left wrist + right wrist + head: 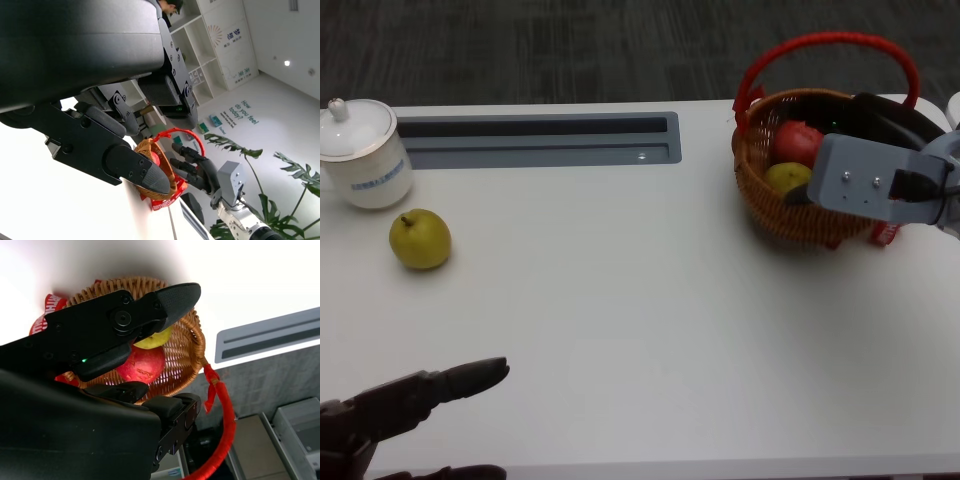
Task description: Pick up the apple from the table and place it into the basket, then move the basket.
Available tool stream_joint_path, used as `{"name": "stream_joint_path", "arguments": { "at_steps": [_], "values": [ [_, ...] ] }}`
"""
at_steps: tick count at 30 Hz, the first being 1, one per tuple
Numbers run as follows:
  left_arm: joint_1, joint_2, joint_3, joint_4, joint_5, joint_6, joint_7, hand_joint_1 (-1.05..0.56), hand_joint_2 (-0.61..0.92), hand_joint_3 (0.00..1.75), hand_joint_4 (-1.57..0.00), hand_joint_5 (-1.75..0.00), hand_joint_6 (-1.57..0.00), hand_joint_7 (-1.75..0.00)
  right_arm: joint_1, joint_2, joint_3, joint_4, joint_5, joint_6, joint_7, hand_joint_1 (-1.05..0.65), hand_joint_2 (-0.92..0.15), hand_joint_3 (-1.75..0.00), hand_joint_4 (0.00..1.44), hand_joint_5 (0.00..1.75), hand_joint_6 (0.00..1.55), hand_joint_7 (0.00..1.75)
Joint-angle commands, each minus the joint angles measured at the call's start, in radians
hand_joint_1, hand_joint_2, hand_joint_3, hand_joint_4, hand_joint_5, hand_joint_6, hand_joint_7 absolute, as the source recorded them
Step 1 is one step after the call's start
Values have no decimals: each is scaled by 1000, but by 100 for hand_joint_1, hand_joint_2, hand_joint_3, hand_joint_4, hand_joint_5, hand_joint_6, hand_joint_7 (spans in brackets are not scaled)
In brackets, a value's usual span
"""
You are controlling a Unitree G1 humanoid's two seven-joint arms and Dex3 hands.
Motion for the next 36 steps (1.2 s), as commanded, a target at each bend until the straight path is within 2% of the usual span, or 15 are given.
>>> {"name": "stream_joint_path", "arguments": {
  "at_steps": [1,6,10,14,17,24,29,36],
  "values": [
    [-27,28,3,37,-20,-14,-13,-46,76,0,-94,0,-86,0,48,-16,-71,-31,104,-119,72,-71,-84,0,49,3,42,2],
    [-64,66,16,67,-8,-6,-17,-49,77,0,-86,0,-79,0,175,17,-178,-93,305,-346,292,-73,-84,0,53,2,47,2],
    [-102,113,24,94,-26,8,-34,-48,75,0,-80,0,-75,0,295,56,-205,-177,435,-491,451,-69,-85,0,50,1,47,1],
    [-153,138,29,122,-44,25,-49,-47,74,0,-78,0,-74,0,397,99,-206,-272,532,-563,547,-67,-84,0,45,0,44,0],
    [-187,144,28,142,-54,30,-61,-46,73,0,-78,0,-74,0,472,136,-202,-348,611,-590,604,-63,-82,0,47,1,44,0],
    [-246,161,27,170,-70,27,-101,-45,73,0,-77,0,-72,0,598,169,-162,-472,636,-608,621,-52,-81,0,50,1,45,0],
    [-272,167,25,182,-92,31,-131,-45,72,0,-77,0,-71,0,610,200,-154,-438,605,-640,583,-48,-80,0,53,1,48,1],
    [-288,167,30,191,-104,20,-160,-44,70,0,-78,-1,-72,0,612,251,-166,-370,591,-706,523,-39,-80,0,64,4,59,3]
  ]
}}
